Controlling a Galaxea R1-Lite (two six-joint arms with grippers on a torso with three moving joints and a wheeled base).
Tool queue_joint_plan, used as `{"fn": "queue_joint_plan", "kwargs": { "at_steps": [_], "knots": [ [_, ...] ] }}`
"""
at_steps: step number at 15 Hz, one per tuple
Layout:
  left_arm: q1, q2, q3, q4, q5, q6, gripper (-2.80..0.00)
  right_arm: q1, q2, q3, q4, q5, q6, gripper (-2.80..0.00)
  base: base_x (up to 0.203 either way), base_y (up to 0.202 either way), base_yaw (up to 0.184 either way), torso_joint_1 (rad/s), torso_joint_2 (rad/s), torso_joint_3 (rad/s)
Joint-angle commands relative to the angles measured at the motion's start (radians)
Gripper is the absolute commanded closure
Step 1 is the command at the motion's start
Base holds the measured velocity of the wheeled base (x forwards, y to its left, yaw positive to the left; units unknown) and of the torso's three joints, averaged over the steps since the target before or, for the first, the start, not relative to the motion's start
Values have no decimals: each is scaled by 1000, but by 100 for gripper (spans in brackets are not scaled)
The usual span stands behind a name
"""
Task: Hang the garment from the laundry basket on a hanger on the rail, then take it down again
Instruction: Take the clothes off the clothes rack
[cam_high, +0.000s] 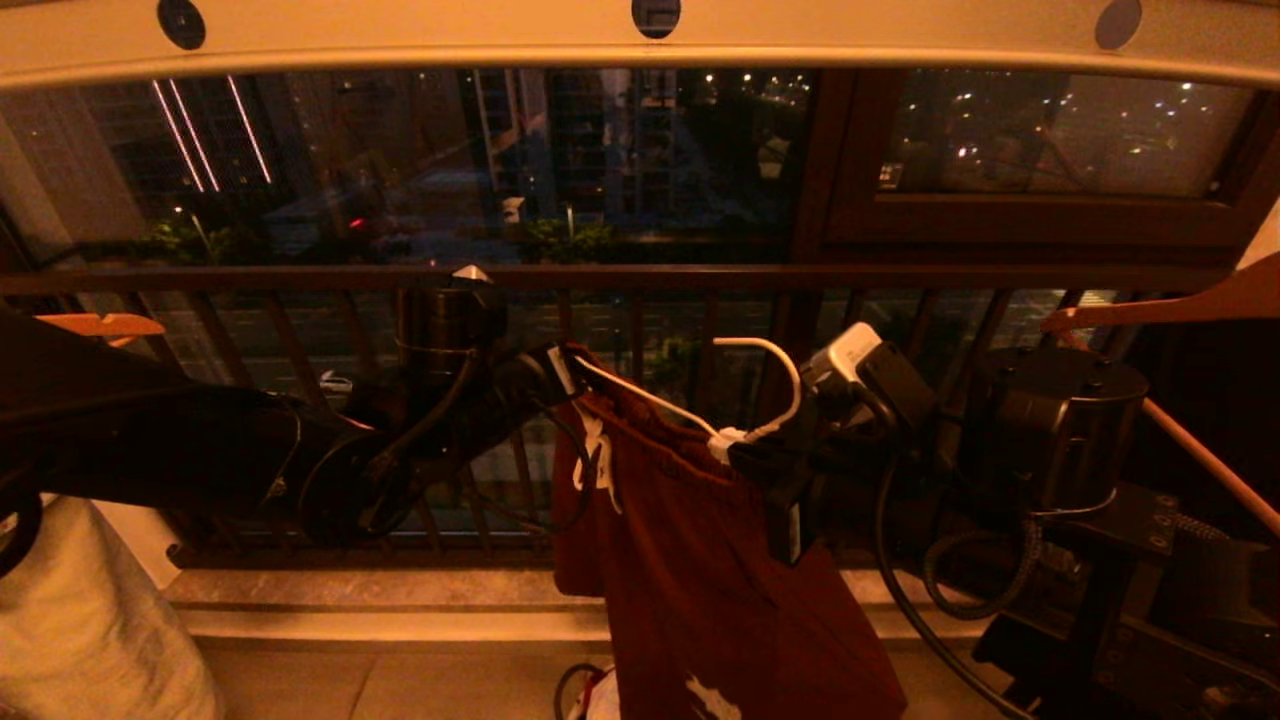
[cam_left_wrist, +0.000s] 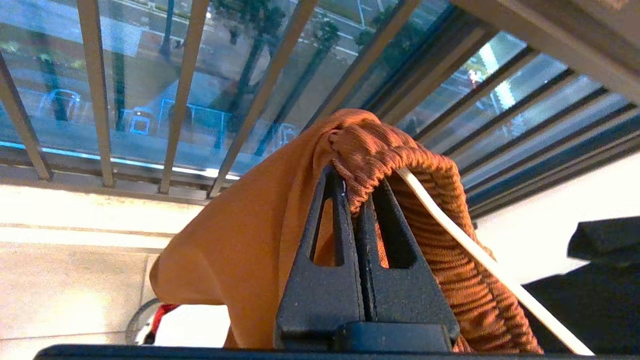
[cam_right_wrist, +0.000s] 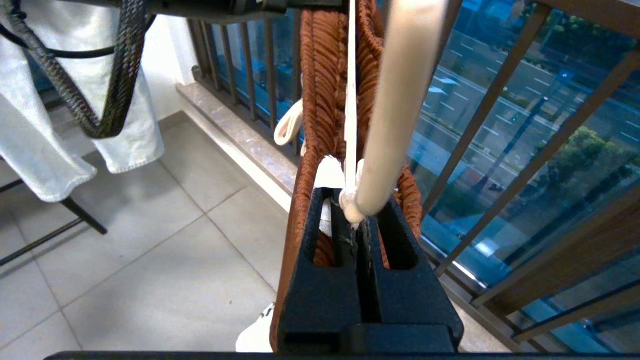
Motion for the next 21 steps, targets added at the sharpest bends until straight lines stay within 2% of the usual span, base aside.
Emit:
{"fn": "queue_joint_plan", "kwargs": {
  "at_steps": [1, 5, 8, 17, 21],
  "knots": [
    [5, 1, -4, -3, 2, -6, 0, 1, -2, 0, -6, 1, -1, 0, 0, 0, 0, 0, 0, 0],
    [35, 3, -19, -2, -3, -22, 0, 1, -2, 1, -5, 1, -1, 0, 0, 0, 0, 0, 0, 0],
    [59, 0, -21, 1, -51, -50, 0, 1, -2, 0, -5, 1, -1, 0, 0, 0, 0, 0, 0, 0],
    [67, 31, -11, 37, -91, -53, 0, 0, -17, -3, -6, -1, 0, 0, 0, 0, 0, 0, 0, 0],
    [37, 4, 20, 37, -118, -48, 0, 0, -9, -9, -6, -1, 4, 0, 0, 0, 0, 0, 0, 0]
  ]
}}
